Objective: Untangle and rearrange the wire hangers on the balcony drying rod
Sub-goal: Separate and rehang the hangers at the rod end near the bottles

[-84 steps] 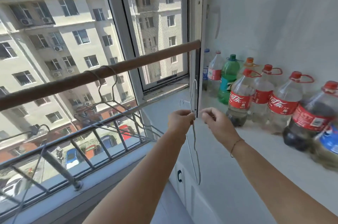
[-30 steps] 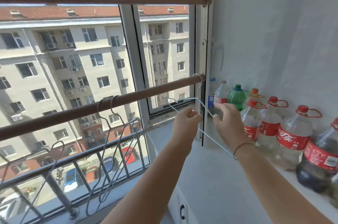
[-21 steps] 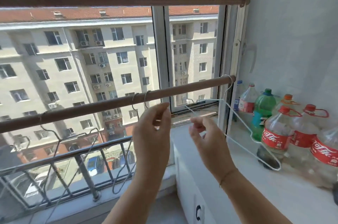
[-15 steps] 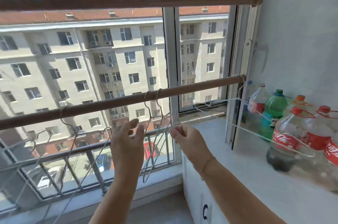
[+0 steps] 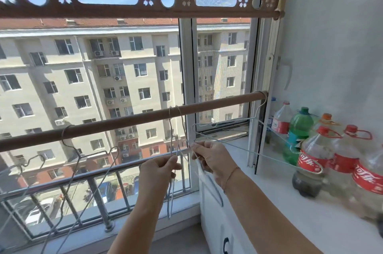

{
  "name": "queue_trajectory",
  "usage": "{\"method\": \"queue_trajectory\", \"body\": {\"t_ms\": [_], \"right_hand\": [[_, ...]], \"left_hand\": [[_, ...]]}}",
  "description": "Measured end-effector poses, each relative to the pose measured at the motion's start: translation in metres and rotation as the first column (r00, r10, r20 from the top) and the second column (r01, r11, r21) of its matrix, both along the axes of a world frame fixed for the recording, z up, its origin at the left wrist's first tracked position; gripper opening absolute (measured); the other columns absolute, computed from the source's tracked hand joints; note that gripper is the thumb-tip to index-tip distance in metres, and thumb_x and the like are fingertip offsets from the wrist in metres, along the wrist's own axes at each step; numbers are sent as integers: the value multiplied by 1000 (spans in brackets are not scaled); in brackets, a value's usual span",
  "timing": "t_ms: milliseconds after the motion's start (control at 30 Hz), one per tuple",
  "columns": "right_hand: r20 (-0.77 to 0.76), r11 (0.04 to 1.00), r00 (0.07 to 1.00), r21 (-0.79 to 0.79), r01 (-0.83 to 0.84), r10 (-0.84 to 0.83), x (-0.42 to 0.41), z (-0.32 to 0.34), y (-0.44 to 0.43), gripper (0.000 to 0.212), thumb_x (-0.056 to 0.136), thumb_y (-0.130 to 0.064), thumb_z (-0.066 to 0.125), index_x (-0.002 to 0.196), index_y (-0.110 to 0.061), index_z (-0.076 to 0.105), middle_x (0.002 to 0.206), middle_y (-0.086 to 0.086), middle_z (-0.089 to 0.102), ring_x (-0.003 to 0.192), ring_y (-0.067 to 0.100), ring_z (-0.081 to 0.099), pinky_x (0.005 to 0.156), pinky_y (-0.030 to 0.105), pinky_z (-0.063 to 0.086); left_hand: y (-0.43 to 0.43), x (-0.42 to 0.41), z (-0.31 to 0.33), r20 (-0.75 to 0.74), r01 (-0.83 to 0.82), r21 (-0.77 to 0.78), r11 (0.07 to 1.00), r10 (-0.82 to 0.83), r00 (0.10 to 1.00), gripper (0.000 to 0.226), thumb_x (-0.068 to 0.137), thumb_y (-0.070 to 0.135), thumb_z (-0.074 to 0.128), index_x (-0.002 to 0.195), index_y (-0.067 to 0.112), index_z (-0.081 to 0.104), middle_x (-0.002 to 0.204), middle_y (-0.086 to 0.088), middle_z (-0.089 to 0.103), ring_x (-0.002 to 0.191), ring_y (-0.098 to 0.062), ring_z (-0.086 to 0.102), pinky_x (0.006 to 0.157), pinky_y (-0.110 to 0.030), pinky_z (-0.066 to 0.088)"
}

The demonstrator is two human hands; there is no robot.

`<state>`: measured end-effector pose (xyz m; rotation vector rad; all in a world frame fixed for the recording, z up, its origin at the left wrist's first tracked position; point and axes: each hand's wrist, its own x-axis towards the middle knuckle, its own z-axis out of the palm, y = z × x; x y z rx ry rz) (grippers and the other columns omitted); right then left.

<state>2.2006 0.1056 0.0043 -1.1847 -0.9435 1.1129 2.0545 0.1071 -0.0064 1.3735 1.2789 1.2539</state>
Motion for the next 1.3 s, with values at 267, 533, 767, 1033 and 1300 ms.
{"method": "queue_trajectory", "body": {"t_ms": [267,533,767,1033,1300], "right_hand": [[99,1000,995,18,-21,20,42,4,-3,3,80,-8,68,79,-5,69,57,7,59,34,7,34,34,16,27],[86,992,989,53,112,-116,85,4,-1,7,86,-1,60,80,-1,65,59,10,56,32,5,32,32,14,24],[25,971,971,38,236,-237,130,4,5,8,86,-1,59,78,-1,63,61,12,55,28,1,34,30,11,25],[70,981,979,19,192,-193,128,-6,11,9,85,-4,61,78,-5,67,57,8,57,32,5,33,31,14,24],[113,985,978,26,172,-174,112,-4,8,6,86,-7,62,82,-6,67,61,8,57,35,5,35,32,14,27]], "left_hand": [[0,33,4,52,102,-32,994,-100,994,21,87,19,63,69,15,73,64,-4,73,48,-12,55,54,-28,46],[3,40,5,118,141,-51,989,-135,984,18,88,14,62,75,6,72,58,-5,70,42,-7,54,46,-20,48],[5,47,4,101,148,-44,988,-143,985,19,88,14,61,74,8,72,60,-6,70,43,-9,54,46,-21,48],[7,54,5,126,160,-53,986,-152,980,19,88,12,60,74,6,71,58,-6,69,42,-11,52,48,-24,50],[9,50,3,128,141,-55,988,-134,983,18,89,13,60,77,7,72,62,-8,69,46,-13,54,50,-24,51]]}}
